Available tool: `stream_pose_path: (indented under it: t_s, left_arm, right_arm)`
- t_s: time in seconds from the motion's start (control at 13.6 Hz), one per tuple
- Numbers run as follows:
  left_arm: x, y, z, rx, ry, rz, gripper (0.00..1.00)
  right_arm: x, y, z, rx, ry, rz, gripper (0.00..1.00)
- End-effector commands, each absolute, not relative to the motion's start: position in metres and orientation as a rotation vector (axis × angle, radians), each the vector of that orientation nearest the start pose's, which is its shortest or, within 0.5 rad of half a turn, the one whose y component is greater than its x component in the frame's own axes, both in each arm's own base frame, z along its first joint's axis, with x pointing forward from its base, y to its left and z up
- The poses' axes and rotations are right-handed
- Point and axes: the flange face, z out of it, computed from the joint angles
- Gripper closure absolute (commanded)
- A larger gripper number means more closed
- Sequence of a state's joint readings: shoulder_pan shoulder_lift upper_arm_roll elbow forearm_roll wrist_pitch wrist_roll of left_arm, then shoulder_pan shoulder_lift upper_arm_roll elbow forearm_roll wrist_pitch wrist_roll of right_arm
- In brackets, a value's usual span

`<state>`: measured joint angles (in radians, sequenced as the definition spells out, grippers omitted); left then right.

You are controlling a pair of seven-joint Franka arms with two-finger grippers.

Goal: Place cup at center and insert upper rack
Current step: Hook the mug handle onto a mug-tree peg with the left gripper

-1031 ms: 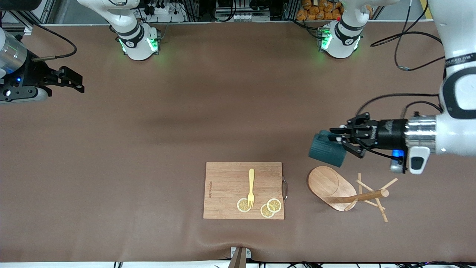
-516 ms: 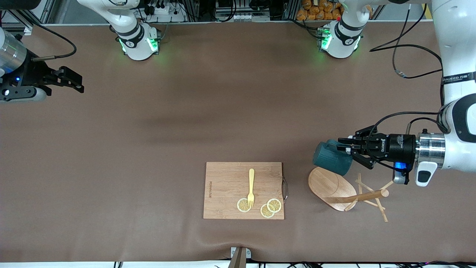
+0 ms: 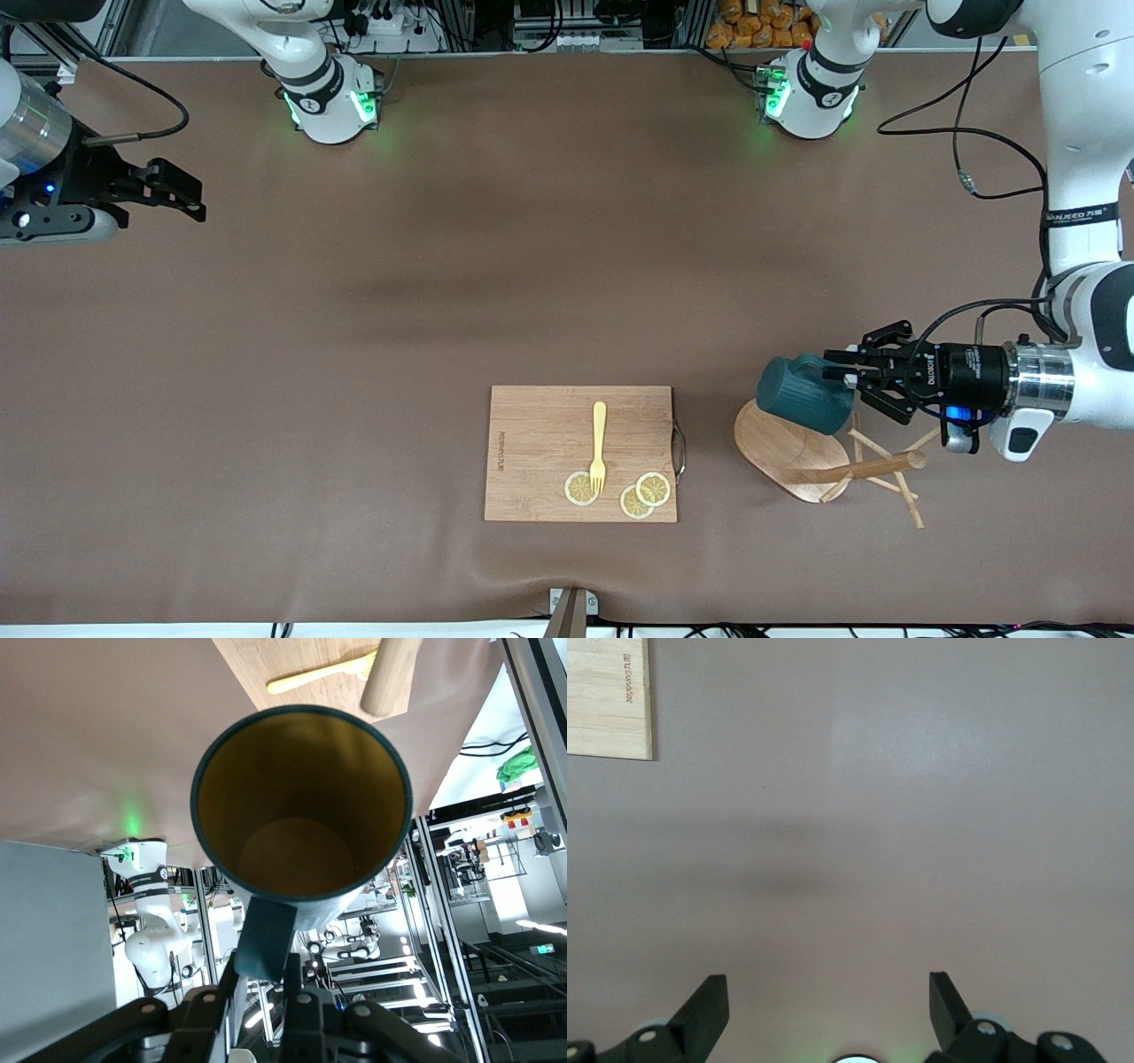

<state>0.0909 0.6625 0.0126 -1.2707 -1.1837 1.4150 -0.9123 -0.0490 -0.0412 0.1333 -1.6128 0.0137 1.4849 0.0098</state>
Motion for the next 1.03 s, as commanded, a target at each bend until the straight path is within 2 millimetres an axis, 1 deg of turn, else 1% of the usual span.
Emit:
stream_pose_path:
  t_s: [0.0, 0.22, 0.29, 0.52, 0.59, 0.66, 0.74, 0.81, 0.88, 0.96]
  left_arm:
    - [0.709, -0.03, 0.406, 1.663, 1.066, -1.019, 1.0]
    - [0.711, -0.02, 0.396, 1.658, 1.061, -1.002, 1.0]
    - [0.712, -0.014, 0.396, 1.66, 1.045, -0.977, 1.0]
    - [0.714, -0.013, 0.394, 1.644, 1.008, -0.953, 1.0]
    - [0.714, -0.008, 0.393, 1.649, 0.996, -0.932, 1.0]
    - [0.715, 0.001, 0.384, 1.647, 0.985, -0.914, 1.0]
    - [0.715, 0.009, 0.379, 1.643, 0.976, -0.898, 1.0]
    - [0.715, 0.01, 0.38, 1.644, 0.972, -0.892, 1.0]
    - [0.715, 0.015, 0.383, 1.642, 0.973, -0.887, 1.0]
    - [0.714, 0.03, 0.382, 1.623, 0.982, -0.876, 1.0]
  right_arm:
    - [0.526, 0.049, 0.622, -3.122, -0.089, 0.105, 0.0]
    - [0.532, 0.046, 0.616, -3.12, -0.1, 0.098, 0.0]
    - [0.534, 0.046, 0.613, -3.119, -0.103, 0.1, 0.0]
    - [0.538, 0.049, 0.61, -3.118, -0.112, 0.095, 0.0]
    - [0.539, 0.05, 0.609, -3.117, -0.117, 0.086, 0.0]
    - [0.541, 0.053, 0.607, -3.118, -0.124, 0.086, 0.0]
    - [0.541, 0.056, 0.607, -3.118, -0.131, 0.081, 0.0]
    - [0.541, 0.062, 0.607, -3.117, -0.147, 0.079, 0.0]
    - [0.541, 0.062, 0.606, -3.117, -0.147, 0.081, 0.0]
    - [0.541, 0.06, 0.605, -3.117, -0.143, 0.088, 0.0]
